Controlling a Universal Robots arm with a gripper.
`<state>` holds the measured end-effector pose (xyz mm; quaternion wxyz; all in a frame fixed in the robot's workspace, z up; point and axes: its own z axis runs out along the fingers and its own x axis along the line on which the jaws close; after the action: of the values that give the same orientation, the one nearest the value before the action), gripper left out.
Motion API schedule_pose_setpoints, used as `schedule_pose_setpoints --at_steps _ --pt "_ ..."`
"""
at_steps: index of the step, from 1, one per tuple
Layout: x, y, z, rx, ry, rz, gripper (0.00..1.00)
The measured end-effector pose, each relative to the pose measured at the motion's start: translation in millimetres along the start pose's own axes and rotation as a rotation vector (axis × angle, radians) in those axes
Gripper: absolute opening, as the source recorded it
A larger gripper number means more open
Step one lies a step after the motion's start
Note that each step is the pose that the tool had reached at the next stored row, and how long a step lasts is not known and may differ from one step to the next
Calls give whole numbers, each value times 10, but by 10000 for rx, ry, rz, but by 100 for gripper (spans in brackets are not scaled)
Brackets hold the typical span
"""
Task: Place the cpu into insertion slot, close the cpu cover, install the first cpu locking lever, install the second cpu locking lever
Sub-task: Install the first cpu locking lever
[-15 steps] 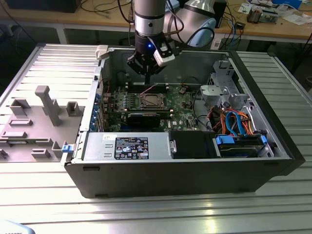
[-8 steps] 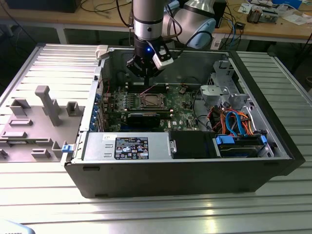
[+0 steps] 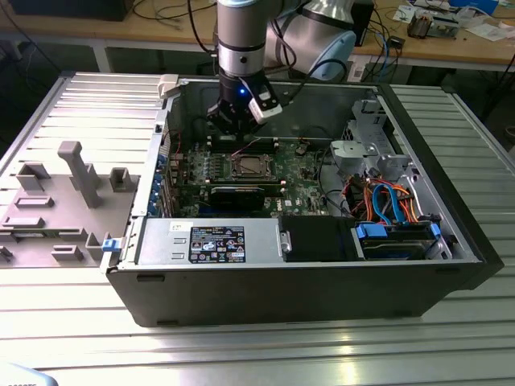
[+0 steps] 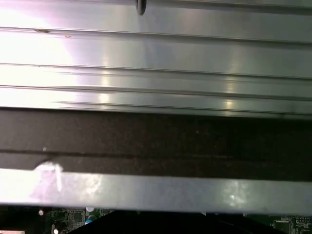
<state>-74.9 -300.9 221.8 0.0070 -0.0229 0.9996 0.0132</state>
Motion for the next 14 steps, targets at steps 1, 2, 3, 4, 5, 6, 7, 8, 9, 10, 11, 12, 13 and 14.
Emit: schedule_pose_setpoints --at_steps 1,2,3,4,5,6,7,8,9,10,11,12,13,14 --pt "1 -1 12 1 0 -1 11" --pt "1 -1 21 0 0 -1 11" --pt "2 -1 41 1 1 0 11" --pt "-1 0 64 2 5 1 11" --pt "-5 -1 76 2 10 2 11" --pt "-15 0 89 2 15 2 11" --pt "-39 0 113 1 27 1 11" --pt "-56 -1 124 1 33 1 11" --pt "-94 -2 134 0 44 4 11" --pt "-122 -3 140 -2 54 3 11" --pt "-158 -5 148 -4 68 1 11" --pt "-204 -6 161 -1 91 4 11" --pt "-248 -8 175 -2 108 3 11" --pt "-272 -8 183 -3 115 3 11"
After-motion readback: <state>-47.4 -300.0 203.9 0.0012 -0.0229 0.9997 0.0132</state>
